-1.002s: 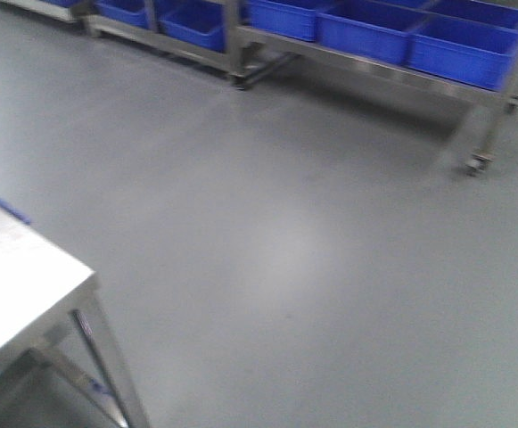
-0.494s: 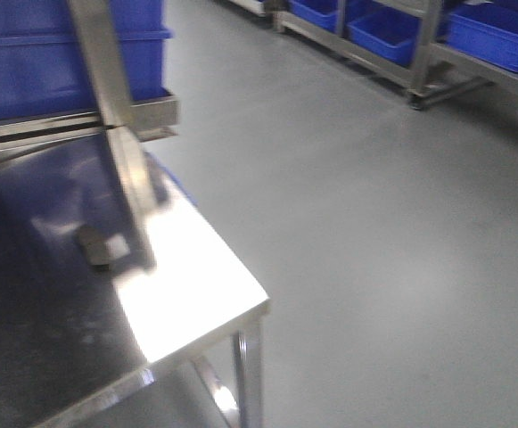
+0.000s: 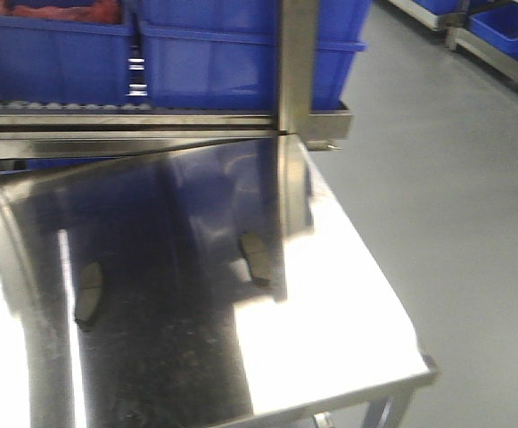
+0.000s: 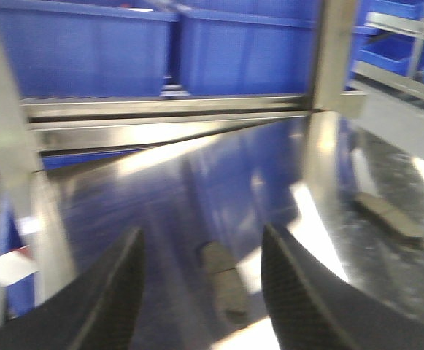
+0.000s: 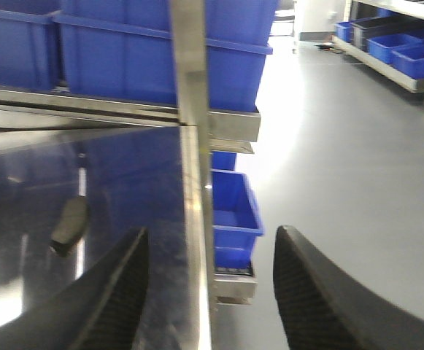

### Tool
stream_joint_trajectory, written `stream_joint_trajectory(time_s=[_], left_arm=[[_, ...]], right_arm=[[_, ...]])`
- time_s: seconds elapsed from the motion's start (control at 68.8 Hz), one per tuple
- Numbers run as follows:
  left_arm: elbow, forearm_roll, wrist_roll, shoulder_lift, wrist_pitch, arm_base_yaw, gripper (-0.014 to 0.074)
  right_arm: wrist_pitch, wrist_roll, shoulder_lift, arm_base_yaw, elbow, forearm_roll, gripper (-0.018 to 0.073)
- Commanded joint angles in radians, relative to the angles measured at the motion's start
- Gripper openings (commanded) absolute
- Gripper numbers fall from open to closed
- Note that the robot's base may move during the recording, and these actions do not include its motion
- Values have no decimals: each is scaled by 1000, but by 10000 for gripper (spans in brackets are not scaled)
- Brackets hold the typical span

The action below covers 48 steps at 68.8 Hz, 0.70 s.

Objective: Move and align brake pads A on conveyor
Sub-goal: 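Drive up to the steel table holding two brake pads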

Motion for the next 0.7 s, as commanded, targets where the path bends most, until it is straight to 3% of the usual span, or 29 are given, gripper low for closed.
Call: stream_joint_trajectory(time_s=[0.0, 0.683], left_arm=[[-27, -13, -3, 12, -80, 0, 343], [-27, -13, -3, 12, -80, 0, 343]], right_arm=[[-72, -6, 10, 0, -27, -3, 370], [-72, -6, 10, 0, -27, -3, 370]])
